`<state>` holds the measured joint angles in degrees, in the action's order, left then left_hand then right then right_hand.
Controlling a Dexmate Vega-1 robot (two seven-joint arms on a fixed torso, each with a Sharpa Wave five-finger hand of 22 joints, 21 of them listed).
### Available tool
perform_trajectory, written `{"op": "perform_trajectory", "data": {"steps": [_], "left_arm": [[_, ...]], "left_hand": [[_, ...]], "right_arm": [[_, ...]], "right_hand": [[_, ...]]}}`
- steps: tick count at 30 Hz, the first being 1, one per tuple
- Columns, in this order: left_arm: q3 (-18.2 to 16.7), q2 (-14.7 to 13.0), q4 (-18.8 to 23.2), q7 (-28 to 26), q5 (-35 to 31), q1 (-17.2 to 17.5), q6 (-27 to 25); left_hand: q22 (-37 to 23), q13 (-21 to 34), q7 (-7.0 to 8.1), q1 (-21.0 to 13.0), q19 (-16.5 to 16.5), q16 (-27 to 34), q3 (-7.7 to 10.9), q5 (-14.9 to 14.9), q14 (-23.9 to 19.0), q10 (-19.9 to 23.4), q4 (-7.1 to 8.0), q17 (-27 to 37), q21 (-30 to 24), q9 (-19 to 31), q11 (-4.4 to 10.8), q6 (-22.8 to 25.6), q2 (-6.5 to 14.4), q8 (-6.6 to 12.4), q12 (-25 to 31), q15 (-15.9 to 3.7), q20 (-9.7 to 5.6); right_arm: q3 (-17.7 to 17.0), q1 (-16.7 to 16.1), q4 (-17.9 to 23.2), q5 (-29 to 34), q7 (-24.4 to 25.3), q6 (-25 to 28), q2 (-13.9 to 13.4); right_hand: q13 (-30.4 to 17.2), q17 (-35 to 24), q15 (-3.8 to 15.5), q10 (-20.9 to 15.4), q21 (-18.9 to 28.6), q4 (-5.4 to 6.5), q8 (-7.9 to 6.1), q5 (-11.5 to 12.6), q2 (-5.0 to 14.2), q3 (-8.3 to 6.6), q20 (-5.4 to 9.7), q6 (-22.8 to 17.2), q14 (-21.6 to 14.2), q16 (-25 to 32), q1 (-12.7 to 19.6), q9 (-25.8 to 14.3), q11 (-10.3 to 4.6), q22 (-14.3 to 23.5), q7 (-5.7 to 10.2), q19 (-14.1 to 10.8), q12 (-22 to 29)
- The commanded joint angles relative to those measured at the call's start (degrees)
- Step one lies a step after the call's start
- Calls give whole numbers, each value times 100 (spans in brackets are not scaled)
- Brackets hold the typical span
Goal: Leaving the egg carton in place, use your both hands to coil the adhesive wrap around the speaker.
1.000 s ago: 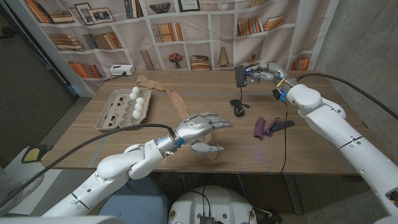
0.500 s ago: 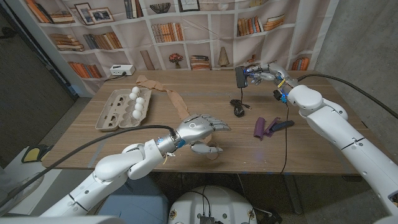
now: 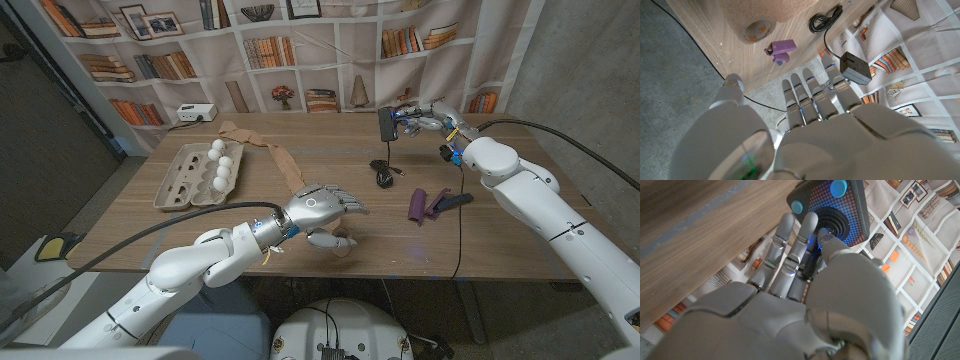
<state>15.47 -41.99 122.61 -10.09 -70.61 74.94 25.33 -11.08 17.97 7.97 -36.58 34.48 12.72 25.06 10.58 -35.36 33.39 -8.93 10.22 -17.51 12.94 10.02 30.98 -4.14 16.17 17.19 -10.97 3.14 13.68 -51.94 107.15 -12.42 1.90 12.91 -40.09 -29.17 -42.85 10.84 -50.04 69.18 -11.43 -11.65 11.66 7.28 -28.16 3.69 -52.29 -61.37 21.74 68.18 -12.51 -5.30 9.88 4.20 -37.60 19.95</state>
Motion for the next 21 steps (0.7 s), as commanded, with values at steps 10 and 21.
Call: {"op": "perform_trajectory", "data": {"steps": [10, 21], "left_arm": [[-26, -136, 107, 244, -239, -46, 143], [35, -160, 52, 425, -225, -150, 250]], "left_hand": [[-17, 90, -20, -216, -279, -84, 93, 12, -63, 93, -52, -21, 158, 23, -14, 302, -16, 118, -2, -26, -54], [-45, 139, -36, -195, 274, -151, 51, -10, -9, -48, 1, -15, -55, 33, -96, 309, -92, 108, -124, 2, -214]], "right_arm": [[23, -51, 49, 11, 26, 94, -13], [30, -51, 12, -1, 26, 116, 6]], "right_hand": [[-532, -42, 242, -301, 40, 181, 13, 26, 162, -239, 505, -68, -64, -14, 128, -18, -19, 0, -23, 41, 34], [-542, -38, 240, -297, 47, 183, 19, 27, 163, -242, 500, -56, -54, -31, 128, -18, -21, -1, -20, 46, 25]]}}
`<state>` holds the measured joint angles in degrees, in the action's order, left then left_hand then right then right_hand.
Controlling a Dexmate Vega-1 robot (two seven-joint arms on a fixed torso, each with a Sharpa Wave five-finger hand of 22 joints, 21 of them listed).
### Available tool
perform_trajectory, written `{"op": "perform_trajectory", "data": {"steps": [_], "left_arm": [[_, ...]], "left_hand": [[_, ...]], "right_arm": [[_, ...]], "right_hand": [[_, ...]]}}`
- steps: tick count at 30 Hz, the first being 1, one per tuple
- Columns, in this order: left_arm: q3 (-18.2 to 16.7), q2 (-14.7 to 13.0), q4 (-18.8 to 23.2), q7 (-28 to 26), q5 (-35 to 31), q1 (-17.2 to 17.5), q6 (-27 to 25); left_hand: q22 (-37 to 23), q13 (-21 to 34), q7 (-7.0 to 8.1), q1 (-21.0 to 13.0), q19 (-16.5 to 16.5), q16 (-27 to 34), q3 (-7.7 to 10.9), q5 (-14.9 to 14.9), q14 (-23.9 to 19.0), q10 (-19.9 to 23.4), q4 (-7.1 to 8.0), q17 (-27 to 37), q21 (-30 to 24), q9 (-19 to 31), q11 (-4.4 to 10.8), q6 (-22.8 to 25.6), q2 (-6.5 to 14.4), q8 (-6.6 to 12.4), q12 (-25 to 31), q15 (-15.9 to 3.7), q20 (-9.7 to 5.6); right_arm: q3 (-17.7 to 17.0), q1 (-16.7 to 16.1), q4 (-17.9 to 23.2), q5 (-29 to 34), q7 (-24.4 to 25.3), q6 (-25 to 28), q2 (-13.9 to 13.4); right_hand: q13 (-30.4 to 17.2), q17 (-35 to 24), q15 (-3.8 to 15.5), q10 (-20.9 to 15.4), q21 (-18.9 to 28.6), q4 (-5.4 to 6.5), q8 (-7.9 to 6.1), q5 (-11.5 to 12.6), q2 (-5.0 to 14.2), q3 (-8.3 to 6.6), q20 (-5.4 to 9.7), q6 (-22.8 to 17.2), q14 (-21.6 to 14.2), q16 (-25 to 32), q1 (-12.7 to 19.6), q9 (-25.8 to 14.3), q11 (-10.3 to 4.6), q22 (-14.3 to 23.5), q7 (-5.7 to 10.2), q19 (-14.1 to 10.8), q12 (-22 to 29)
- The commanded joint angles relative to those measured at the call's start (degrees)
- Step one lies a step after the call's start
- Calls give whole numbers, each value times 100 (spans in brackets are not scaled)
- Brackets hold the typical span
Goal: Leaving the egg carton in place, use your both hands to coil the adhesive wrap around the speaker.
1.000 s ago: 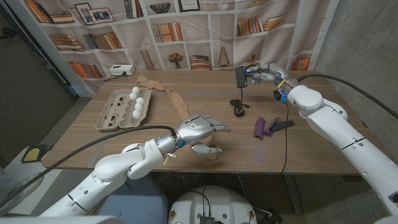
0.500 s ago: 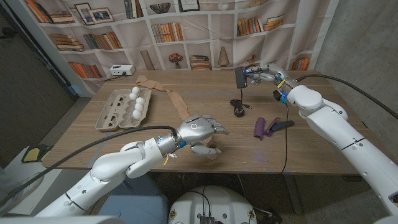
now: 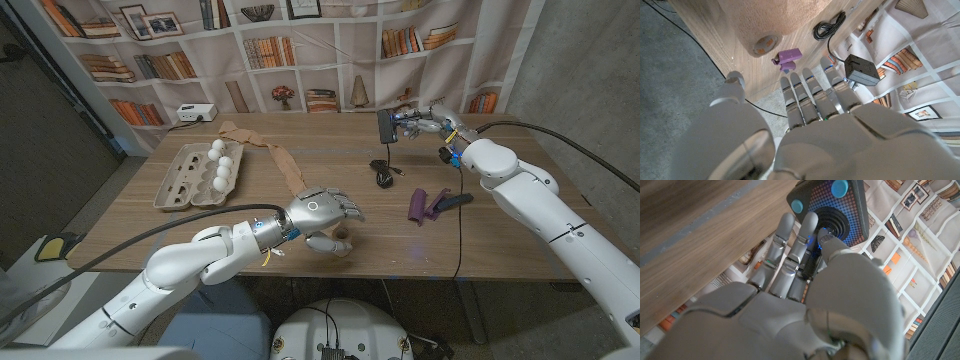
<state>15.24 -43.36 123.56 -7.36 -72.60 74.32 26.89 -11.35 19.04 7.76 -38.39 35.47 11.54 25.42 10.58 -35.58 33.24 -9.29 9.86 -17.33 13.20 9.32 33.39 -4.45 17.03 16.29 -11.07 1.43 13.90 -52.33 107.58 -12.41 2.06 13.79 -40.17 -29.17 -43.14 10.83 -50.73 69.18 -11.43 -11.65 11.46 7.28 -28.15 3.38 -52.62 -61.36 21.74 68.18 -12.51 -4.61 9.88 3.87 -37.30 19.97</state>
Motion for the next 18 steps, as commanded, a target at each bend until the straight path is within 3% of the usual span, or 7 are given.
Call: {"op": "perform_trajectory", "data": {"steps": [1, 3, 11, 14, 18], "left_arm": [[67, -21, -49, 151, -30, -97, 101], [82, -15, -56, 185, -31, -120, 109], [111, -17, -93, 357, 61, -220, 166], [123, -15, -112, 412, 74, -239, 167], [143, -22, -126, 545, 128, -266, 179]], "left_hand": [[-19, 33, -13, -17, 198, -32, 15, -10, 11, -36, 36, 22, -83, 8, -33, 74, -62, 25, -38, 9, -50], [-26, 29, -87, -22, 263, -36, 14, -11, 18, -77, 41, 25, -111, 14, -47, 172, -59, 64, -71, 12, -72], [-43, -16, -113, -276, 363, -72, 147, 4, 92, -270, -27, 25, -161, 64, -82, 237, 70, 111, -220, 26, -85], [-51, -33, -105, -350, 477, -74, 198, 7, 103, -286, -34, 27, -212, 84, -101, 216, 114, 110, -250, 19, -177], [-60, -60, -114, -634, 482, -91, 368, 76, 176, -326, -91, 31, -227, 99, -114, 223, 276, 116, -304, 48, -169]], "right_arm": [[5, -13, -38, -8, 4, 24, 14], [6, -12, -46, -1, 9, 27, 14], [-2, -2, -85, -9, 3, 14, 23], [-1, -3, -95, -11, 3, 22, 28], [2, -3, -96, -8, 11, 45, 32]], "right_hand": [[-540, -8, 240, -230, 47, 184, 20, 47, 164, -243, 532, -20, -56, -33, 127, -18, -87, -2, 15, 17, 21], [-536, -6, 241, -236, 48, 184, 19, 47, 164, -243, 532, -21, -55, -36, 127, -18, -85, -2, 16, 19, 18], [-535, -12, 239, -238, 50, 184, 17, 48, 165, -244, 533, -27, -63, -38, 127, -18, -90, -3, 13, 26, 9], [-533, -10, 239, -246, 51, 185, 19, 48, 165, -244, 533, -24, -63, -41, 127, -18, -84, -3, 9, 28, 7], [-530, -12, 238, -249, 52, 185, 18, 48, 166, -244, 535, -27, -67, -42, 127, -18, -79, -3, 8, 30, 3]]}}
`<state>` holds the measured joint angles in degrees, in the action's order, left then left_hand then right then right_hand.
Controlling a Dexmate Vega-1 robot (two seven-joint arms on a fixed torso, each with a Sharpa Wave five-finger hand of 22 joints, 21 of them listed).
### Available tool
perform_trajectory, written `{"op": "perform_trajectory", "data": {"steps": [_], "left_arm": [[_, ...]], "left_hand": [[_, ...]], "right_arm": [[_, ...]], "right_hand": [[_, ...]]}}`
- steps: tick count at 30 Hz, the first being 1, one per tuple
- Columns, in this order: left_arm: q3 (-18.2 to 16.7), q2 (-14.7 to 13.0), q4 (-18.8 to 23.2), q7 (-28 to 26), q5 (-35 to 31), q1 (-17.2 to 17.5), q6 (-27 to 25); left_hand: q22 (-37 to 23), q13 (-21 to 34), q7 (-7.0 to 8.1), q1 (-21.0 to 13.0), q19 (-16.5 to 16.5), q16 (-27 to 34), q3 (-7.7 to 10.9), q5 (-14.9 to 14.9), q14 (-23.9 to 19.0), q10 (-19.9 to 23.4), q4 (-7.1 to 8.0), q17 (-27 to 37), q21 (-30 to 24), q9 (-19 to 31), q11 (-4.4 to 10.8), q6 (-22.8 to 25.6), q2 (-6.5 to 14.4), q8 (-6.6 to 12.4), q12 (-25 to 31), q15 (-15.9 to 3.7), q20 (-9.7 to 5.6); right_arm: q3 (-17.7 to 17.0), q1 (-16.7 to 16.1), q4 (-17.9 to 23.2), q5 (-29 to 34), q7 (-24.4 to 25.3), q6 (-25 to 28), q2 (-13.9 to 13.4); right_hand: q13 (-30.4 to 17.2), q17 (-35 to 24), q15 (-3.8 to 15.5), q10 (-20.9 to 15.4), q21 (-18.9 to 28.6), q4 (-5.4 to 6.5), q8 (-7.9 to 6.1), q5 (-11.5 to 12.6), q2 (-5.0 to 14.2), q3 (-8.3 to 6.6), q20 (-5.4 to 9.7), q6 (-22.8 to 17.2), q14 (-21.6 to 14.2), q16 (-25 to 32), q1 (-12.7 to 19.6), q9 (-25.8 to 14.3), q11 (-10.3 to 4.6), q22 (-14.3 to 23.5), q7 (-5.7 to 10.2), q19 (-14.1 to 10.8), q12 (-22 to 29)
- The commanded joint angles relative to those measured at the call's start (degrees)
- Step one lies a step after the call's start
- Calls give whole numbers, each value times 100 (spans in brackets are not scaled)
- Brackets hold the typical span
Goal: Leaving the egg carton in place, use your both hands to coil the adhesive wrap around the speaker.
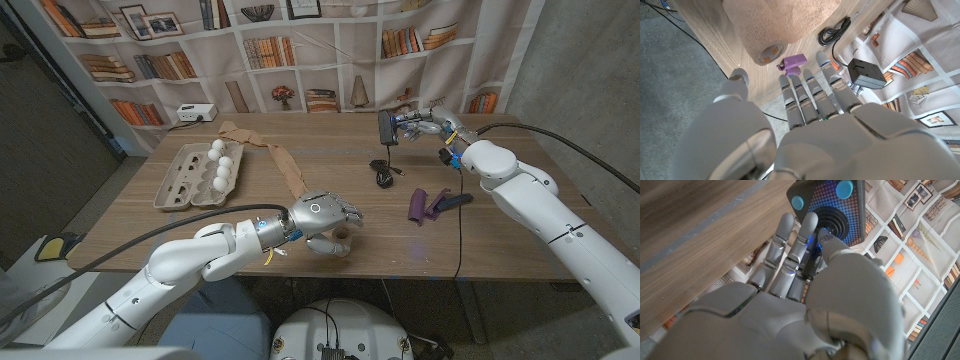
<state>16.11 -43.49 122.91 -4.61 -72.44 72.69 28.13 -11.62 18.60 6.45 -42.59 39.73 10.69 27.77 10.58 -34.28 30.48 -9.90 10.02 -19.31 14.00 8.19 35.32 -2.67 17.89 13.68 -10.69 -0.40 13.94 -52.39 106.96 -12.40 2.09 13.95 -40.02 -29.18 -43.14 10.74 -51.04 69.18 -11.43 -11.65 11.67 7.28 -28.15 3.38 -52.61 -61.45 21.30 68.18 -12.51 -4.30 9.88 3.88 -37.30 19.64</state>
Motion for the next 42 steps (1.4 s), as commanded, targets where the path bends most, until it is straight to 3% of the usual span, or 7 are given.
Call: {"op": "perform_trajectory", "data": {"steps": [1, 6, 13, 29, 42], "left_arm": [[66, -7, -67, 291, 117, -113, 60], [134, 25, -89, 353, 129, -168, 82], [144, -4, -60, 506, 205, -184, 113], [96, -58, 5, 634, 393, -128, 147], [137, -56, -11, 781, 352, -106, 91]], "left_hand": [[-33, -25, 9, -311, 32, -7, 189, 105, 57, -48, -49, 14, -23, 27, -4, 30, 139, 33, -54, 11, 49], [-29, -50, 2, -559, 71, -20, 338, 205, 124, -79, -81, 13, -47, 36, -25, 41, 203, 35, -95, 10, 104], [-22, -79, -3, -649, 312, -24, 411, 291, 196, -102, -38, 21, -153, 64, -4, 114, 145, 68, -130, 15, 291], [-11, -115, 25, -256, 111, -13, 285, 292, 353, -143, 182, 62, -82, 87, -25, -19, 32, -6, -161, 136, 416], [-5, -125, 22, -275, 74, -8, 361, 351, 407, -163, 163, 64, -67, 79, -53, -62, 95, -46, -163, 190, 463]], "right_arm": [[0, 3, -36, -4, 8, 25, 16], [25, 24, -46, 16, 4, 23, 25], [36, 35, -26, 25, 28, 97, 40], [16, -30, 42, 30, 47, 106, 19], [3, -61, 64, 21, 58, 126, 9]], "right_hand": [[-536, -10, 247, -216, 53, 185, 18, 28, 167, -245, 534, -29, -54, -2, 127, -17, -115, -3, 7, 31, 37], [-539, -14, 249, -220, 55, 185, 16, 29, 167, -245, 536, -34, -59, -1, 127, -17, -115, -3, 8, 35, 35], [-545, -15, 249, -213, 58, 184, 16, 29, 166, -245, 533, -38, -59, -8, 127, -17, -120, -4, 9, 38, 28], [-557, -23, 249, -220, 69, 184, 17, 28, 163, -243, 525, -45, -68, -16, 126, -16, -122, -4, 5, 45, 16], [-557, -29, 250, -234, 75, 181, 18, 28, 162, -244, 526, -48, -76, -21, 128, -15, -115, -4, 4, 52, 7]]}}
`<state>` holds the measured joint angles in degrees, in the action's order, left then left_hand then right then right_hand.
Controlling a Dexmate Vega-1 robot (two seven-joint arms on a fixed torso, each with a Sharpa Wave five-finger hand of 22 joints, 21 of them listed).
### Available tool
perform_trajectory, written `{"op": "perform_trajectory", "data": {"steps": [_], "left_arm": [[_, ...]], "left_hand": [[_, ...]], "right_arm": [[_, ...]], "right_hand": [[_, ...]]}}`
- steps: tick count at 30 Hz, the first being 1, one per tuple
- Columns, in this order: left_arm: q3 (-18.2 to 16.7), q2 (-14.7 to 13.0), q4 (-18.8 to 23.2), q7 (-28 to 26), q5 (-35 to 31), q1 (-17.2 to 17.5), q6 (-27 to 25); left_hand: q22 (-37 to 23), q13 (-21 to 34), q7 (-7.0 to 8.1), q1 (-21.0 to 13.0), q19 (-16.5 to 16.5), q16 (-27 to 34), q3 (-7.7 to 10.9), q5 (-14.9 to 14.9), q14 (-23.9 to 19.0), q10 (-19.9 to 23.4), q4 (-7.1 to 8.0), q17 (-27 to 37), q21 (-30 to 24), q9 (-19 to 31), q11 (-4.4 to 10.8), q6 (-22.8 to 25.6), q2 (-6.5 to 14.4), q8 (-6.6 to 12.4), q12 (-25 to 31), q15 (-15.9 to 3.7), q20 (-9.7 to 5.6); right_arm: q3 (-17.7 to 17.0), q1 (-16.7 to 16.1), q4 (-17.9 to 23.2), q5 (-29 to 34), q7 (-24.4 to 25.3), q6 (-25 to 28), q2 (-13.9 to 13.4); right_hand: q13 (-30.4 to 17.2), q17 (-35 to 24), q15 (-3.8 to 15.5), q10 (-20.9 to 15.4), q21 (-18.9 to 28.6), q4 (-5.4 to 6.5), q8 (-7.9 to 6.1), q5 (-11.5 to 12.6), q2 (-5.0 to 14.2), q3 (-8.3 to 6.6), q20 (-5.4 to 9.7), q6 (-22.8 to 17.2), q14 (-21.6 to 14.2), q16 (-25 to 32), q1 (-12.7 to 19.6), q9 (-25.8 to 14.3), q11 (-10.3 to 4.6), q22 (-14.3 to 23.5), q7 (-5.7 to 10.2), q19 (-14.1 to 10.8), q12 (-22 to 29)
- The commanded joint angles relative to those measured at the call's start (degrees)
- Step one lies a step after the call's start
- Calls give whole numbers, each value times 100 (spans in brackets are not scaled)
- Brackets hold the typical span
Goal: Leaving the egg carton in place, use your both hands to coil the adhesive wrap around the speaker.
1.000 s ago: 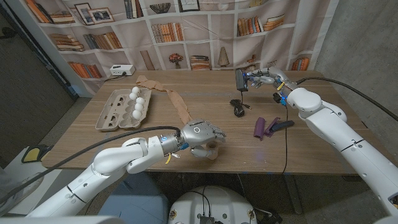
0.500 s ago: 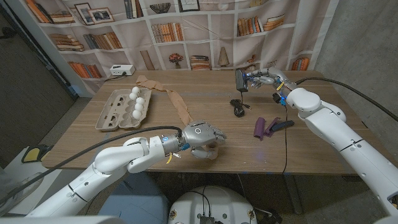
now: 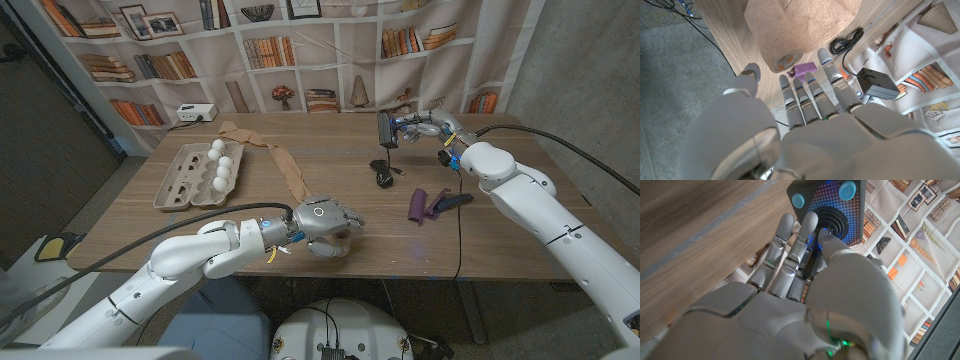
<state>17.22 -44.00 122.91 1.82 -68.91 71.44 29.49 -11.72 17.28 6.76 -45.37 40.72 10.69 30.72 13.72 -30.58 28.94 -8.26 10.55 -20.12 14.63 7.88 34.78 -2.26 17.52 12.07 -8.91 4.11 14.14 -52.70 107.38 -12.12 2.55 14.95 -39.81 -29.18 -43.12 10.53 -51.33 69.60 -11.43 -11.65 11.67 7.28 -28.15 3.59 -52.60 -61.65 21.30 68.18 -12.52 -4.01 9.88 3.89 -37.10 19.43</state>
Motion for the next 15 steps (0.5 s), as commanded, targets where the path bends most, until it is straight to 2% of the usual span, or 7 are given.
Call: {"op": "perform_trajectory", "data": {"steps": [1, 4, 15], "left_arm": [[33, -4, -11, 148, -11, 15, -47], [48, -6, -9, 148, -36, 3, -37], [72, 69, 35, 87, -163, 6, -102]], "left_hand": [[5, 7, -9, 2, -23, -7, 71, 41, 35, -10, -2, 11, 12, 16, -19, -8, 57, -10, -1, 7, 12], [9, 6, -10, -20, 5, 0, 100, 62, 29, -3, -23, 8, 3, 12, -23, -4, 63, -17, 6, -14, -70], [10, 3, 25, -19, 26, 4, 135, 88, 50, -2, -49, 1, -8, 6, 8, -13, 40, -42, 12, -38, -74]], "right_arm": [[-18, -31, 23, -6, 15, 33, -14], [-24, -35, 13, -9, 5, 14, -22], [-59, -60, -32, -44, -17, -28, -31]], "right_hand": [[-559, -35, 272, -200, 33, 179, 19, 28, 160, -244, 503, -50, -56, -20, 130, -15, -150, -4, 6, 32, 27], [-554, -28, 268, -208, 35, 181, 19, 29, 163, -245, 505, -52, -48, -31, 129, -15, -155, -4, 7, 34, 22], [-557, -33, 270, -219, 40, 182, 21, 28, 161, -243, 506, -49, -53, -36, 129, -14, -134, -4, 3, 39, 16]]}}
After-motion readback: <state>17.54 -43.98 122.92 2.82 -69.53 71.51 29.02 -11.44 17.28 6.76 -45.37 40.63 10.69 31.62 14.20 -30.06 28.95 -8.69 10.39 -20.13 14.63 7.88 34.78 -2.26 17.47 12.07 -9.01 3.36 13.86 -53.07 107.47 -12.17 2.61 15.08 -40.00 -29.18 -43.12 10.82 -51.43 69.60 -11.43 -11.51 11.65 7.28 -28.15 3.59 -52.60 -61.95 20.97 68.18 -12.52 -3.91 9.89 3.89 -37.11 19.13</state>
